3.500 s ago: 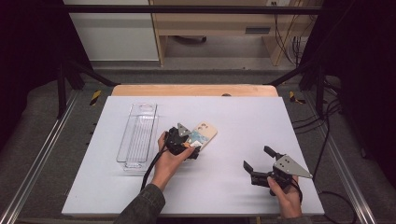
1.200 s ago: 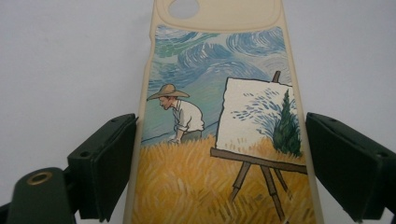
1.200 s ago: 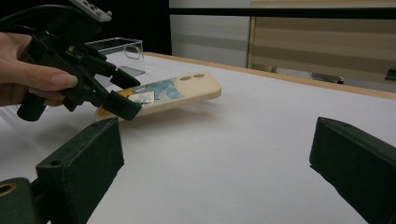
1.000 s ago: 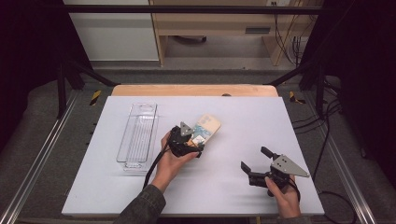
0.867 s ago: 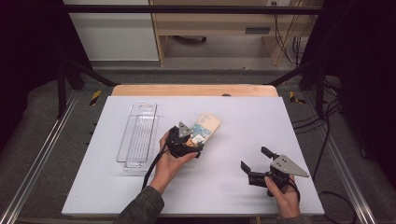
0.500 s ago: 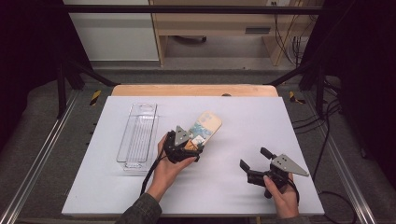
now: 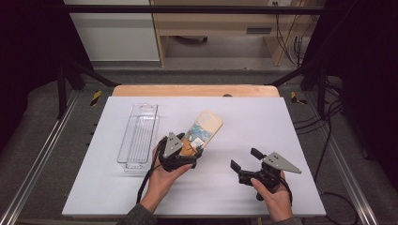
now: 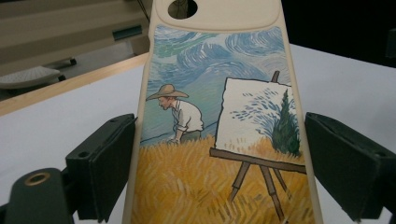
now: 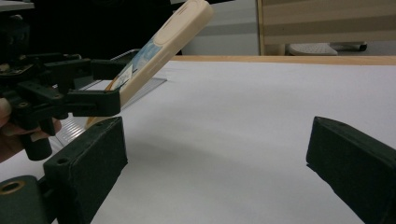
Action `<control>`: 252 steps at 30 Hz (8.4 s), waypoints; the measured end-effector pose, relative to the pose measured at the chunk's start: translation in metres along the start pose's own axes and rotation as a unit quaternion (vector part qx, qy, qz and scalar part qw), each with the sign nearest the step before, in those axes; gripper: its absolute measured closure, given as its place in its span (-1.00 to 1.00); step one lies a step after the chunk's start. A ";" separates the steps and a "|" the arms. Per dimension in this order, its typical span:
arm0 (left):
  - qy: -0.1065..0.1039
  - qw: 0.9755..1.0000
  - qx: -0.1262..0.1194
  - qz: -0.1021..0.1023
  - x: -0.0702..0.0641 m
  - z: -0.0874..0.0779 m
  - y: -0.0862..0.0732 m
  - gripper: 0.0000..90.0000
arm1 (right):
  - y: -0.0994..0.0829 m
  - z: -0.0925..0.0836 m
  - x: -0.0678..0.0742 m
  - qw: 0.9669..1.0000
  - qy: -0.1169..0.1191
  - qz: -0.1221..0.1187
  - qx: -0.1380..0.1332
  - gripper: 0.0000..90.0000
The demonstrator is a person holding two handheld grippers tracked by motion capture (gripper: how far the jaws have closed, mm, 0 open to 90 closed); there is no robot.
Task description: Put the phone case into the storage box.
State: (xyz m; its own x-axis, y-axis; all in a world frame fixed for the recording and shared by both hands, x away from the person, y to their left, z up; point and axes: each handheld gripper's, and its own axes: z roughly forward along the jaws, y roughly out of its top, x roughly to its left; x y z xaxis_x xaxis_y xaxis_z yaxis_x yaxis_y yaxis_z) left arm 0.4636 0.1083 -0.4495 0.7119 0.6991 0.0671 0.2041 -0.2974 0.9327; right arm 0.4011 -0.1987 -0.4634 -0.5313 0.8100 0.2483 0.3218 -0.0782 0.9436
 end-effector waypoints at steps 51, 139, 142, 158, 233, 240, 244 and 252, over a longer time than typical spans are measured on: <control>0.000 0.999 -0.049 0.014 -0.012 -0.034 0.002 -0.75 | 0.071 0.043 0.045 0.999 0.037 0.006 0.026 -0.88; -0.035 0.996 -0.072 0.037 -0.036 -0.033 0.004 -0.75 | 0.084 0.052 0.035 0.990 0.111 0.084 0.014 0.43; -0.038 0.996 -0.070 0.035 -0.034 -0.031 0.002 -0.75 | 0.082 0.053 0.033 0.988 0.115 0.100 0.014 0.55; -0.043 0.997 -0.061 0.032 -0.030 -0.023 -0.012 -0.75 | 0.079 0.059 0.032 0.979 0.165 0.115 0.024 0.88; -0.033 0.995 -0.098 0.012 -0.029 -0.026 -0.009 -0.82 | 0.060 0.075 0.084 0.979 0.184 -0.033 0.075 0.91; -0.031 0.995 -0.095 0.010 -0.029 -0.027 -0.008 -0.80 | 0.059 0.075 0.084 0.980 0.184 -0.032 0.075 0.91; -0.028 0.995 -0.094 0.011 -0.029 -0.028 -0.007 -0.79 | 0.059 0.075 0.084 0.980 0.184 -0.030 0.074 0.90; -0.030 0.995 -0.091 0.013 -0.030 -0.029 -0.006 -0.76 | 0.059 0.074 0.085 0.981 0.179 -0.035 0.072 0.89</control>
State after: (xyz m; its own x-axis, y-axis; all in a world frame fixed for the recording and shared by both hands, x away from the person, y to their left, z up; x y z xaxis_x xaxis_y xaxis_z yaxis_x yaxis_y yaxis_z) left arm 0.4215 0.1082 -0.4470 0.7557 0.6505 0.0755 0.0638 -0.1878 0.9801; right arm 0.4327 -0.0916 -0.4024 -0.7894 0.5520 0.2686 0.3674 0.0743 0.9271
